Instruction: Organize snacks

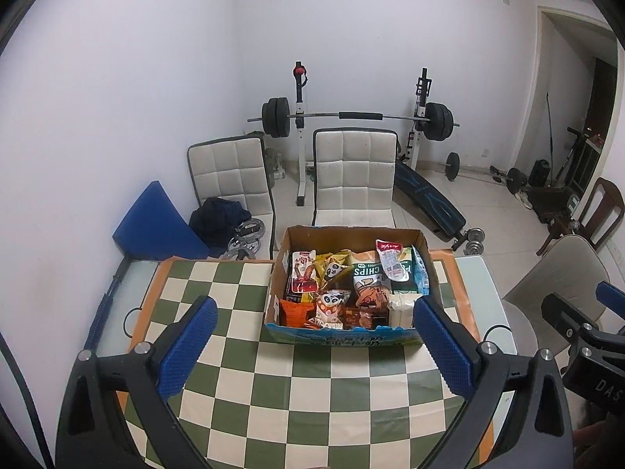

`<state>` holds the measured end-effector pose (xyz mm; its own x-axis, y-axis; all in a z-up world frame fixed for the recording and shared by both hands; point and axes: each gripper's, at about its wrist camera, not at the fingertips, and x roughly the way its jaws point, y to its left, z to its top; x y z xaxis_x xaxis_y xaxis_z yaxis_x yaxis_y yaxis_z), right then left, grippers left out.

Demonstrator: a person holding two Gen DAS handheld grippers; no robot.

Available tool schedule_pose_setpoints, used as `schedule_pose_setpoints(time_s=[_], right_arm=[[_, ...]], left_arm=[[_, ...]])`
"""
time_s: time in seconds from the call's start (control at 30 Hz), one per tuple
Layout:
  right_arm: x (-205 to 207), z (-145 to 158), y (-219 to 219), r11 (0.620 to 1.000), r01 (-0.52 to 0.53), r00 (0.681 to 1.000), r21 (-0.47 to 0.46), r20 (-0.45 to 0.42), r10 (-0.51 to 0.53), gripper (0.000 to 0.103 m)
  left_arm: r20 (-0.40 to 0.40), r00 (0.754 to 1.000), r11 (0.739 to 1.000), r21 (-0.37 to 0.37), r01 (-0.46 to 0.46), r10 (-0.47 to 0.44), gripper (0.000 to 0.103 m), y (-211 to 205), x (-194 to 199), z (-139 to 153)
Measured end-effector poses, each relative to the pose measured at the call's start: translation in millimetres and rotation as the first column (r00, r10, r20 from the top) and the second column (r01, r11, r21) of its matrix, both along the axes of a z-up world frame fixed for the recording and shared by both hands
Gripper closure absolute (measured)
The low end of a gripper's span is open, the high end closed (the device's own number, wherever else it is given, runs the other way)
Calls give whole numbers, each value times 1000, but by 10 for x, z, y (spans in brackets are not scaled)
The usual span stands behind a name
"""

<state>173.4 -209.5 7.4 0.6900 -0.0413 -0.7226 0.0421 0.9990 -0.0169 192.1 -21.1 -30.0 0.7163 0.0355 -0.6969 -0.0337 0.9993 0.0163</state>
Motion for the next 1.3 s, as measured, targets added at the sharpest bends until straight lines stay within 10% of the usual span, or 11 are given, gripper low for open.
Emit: schedule_pose_setpoints(time_s=[1.3], right_arm=[[-63,39,84,1000,29,1000,8,-3,-29,1]], left_arm=[[-11,1000,1000,2,7,-7,0,40,-33,-20]])
